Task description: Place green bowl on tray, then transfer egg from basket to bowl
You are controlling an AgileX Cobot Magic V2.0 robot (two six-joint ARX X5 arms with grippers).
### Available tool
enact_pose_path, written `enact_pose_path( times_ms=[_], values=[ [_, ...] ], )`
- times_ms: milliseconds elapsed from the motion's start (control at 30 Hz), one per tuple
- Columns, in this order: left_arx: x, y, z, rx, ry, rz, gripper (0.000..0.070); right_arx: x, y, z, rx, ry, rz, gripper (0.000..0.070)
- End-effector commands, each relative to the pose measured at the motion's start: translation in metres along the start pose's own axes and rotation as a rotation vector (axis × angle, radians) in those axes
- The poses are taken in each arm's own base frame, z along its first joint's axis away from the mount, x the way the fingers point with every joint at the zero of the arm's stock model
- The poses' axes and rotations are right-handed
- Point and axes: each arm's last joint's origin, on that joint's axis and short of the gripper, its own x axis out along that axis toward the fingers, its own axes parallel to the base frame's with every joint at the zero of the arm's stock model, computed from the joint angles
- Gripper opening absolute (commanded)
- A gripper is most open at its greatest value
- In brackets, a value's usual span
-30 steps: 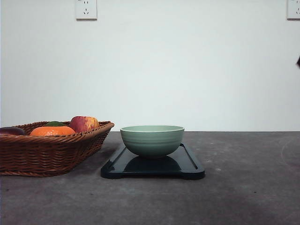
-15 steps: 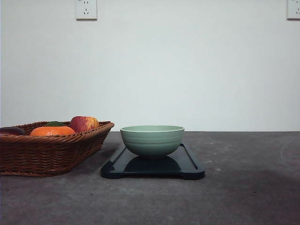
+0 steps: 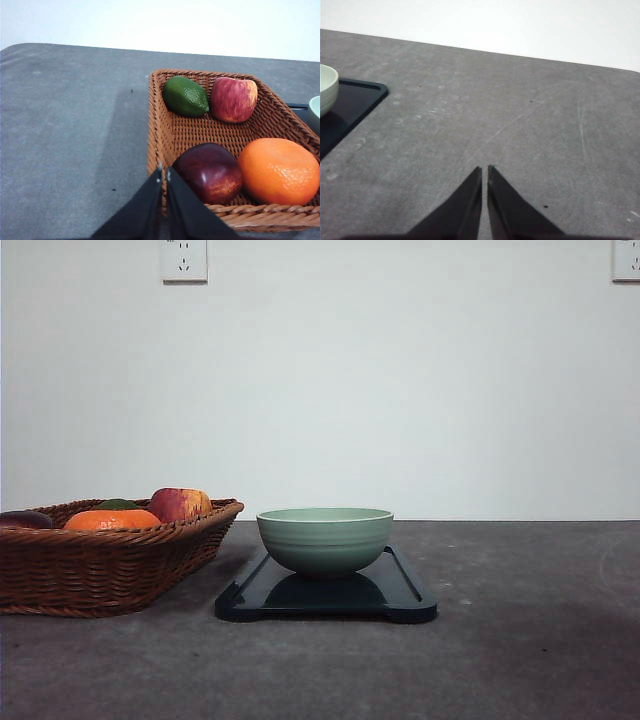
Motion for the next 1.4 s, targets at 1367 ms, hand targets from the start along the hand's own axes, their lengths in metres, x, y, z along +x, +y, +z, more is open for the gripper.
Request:
enact_pose_path(
  times_ms=[1367],
  values=[
    [0.0019, 0.0006, -0.0048, -0.001, 0.004, 0.003, 0.0000, 0.0005, 0.0000, -0.0012, 0.005, 0.002, -0.001, 0.0012]
  ],
)
